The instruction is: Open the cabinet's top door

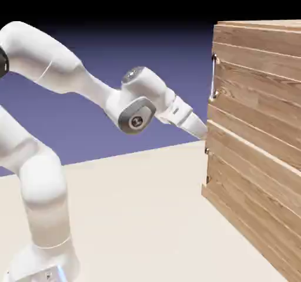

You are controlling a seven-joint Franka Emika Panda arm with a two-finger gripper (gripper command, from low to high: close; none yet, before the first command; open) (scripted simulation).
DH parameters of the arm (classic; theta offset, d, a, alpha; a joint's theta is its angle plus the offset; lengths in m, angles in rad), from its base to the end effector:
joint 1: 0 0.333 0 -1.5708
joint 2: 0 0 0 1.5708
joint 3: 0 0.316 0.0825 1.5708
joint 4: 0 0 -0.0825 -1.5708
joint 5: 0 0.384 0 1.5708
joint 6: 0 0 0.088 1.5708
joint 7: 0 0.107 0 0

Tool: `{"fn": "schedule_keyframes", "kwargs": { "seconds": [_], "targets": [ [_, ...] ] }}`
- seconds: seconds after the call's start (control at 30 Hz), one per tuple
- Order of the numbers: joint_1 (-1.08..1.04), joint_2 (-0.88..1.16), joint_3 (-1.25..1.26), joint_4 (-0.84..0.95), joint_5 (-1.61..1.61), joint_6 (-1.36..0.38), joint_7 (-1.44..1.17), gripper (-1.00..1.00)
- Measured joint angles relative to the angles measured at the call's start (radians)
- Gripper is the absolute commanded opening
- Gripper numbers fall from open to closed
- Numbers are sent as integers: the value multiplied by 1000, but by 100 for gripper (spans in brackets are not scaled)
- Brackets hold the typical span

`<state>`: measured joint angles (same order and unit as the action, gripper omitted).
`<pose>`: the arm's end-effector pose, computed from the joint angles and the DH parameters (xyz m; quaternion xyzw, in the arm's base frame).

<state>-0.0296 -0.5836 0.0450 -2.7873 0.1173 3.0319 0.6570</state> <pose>0.3913 -0.0023 0.4736 -0.8520 0.3349 -0.3742 0.1482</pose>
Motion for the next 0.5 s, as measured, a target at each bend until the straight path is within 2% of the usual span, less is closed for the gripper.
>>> {"fn": "schedule_keyframes", "kwargs": {
  "seconds": [0.5],
  "targets": [
    [-231, -76, 250, 126, 652, -28, -467, 0]
  ]
}}
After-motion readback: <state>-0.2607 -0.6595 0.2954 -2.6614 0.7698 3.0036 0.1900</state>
